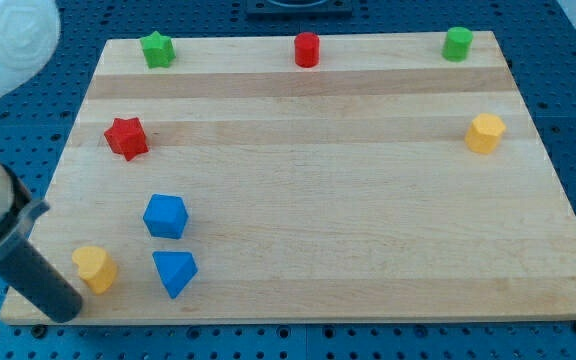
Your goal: Push the blue triangle towards the center
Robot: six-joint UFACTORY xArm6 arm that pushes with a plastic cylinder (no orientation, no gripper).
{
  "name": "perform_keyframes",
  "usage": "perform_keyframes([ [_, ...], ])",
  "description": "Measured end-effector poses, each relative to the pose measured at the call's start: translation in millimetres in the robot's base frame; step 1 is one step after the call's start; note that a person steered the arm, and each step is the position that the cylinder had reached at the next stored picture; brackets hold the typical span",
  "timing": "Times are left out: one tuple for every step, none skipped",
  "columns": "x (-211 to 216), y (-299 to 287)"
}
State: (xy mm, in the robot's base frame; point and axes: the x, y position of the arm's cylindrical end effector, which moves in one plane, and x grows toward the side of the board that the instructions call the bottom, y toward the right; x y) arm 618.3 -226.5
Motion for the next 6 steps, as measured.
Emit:
perform_keyframes([
  [0,9],
  [0,10],
  [0,11],
  [0,23],
  [-1,36],
  [-8,45],
])
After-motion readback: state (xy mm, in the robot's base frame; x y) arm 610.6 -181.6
